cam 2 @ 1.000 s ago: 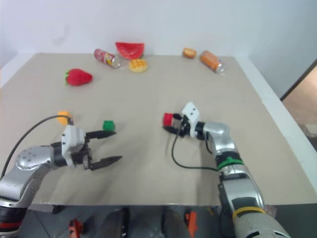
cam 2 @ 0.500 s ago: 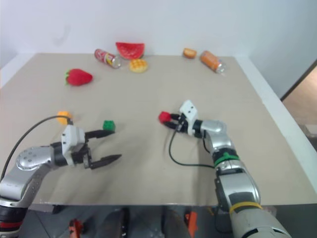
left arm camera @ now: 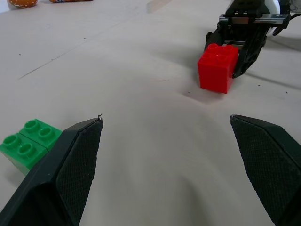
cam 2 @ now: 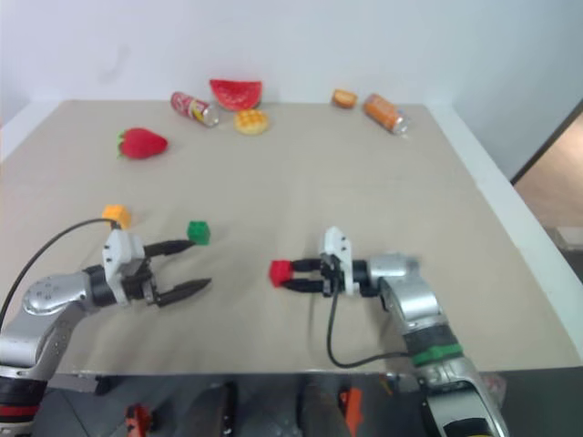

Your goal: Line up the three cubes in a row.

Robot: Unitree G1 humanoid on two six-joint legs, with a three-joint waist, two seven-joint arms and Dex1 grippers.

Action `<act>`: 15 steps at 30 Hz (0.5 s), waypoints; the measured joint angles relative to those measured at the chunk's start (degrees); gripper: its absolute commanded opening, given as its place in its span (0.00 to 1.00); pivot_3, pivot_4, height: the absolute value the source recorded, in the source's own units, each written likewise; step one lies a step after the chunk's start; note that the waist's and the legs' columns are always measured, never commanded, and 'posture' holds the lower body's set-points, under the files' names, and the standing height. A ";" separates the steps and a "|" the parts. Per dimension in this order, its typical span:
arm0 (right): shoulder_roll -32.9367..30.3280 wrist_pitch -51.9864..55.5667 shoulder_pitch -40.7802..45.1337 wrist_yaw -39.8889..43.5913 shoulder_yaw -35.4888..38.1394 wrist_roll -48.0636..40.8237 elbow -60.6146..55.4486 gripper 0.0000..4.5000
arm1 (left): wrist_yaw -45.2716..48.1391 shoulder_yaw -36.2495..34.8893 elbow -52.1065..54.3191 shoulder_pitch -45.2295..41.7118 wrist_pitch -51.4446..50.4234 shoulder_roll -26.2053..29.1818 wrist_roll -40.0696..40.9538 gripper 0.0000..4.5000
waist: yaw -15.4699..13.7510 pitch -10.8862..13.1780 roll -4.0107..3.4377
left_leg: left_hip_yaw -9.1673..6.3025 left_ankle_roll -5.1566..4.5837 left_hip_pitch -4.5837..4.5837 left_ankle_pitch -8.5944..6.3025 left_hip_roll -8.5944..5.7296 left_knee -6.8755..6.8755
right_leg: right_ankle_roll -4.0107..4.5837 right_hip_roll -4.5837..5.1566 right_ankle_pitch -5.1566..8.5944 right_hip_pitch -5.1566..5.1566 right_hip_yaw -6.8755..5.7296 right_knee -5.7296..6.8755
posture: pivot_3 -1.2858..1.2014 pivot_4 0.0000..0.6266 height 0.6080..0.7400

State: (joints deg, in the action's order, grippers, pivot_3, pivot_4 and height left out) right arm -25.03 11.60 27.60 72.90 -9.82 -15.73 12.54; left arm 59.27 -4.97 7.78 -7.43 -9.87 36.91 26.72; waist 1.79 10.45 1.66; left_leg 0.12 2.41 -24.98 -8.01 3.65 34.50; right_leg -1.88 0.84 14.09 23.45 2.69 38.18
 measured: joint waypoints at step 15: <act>-7.42 -7.40 2.86 4.86 1.38 0.07 9.49 0.27 | -0.36 -1.67 0.68 2.28 -0.18 0.04 0.91 1.00 | -0.90 -0.02 0.02 | 0.02 0.01 -0.07 0.00 -0.26 0.08 | -0.21 0.28 0.16 -0.11 0.01 -0.04 | 0.52 0.24 1.00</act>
State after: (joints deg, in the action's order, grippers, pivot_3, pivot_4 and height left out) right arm -32.45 4.20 30.46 77.76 -8.43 -15.66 22.03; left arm 58.91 -6.64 8.46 -5.14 -10.05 36.95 27.63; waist 0.89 10.44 1.69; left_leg 0.15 2.42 -25.05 -8.01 3.40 34.58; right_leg -2.09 1.12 14.25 23.34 2.70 38.13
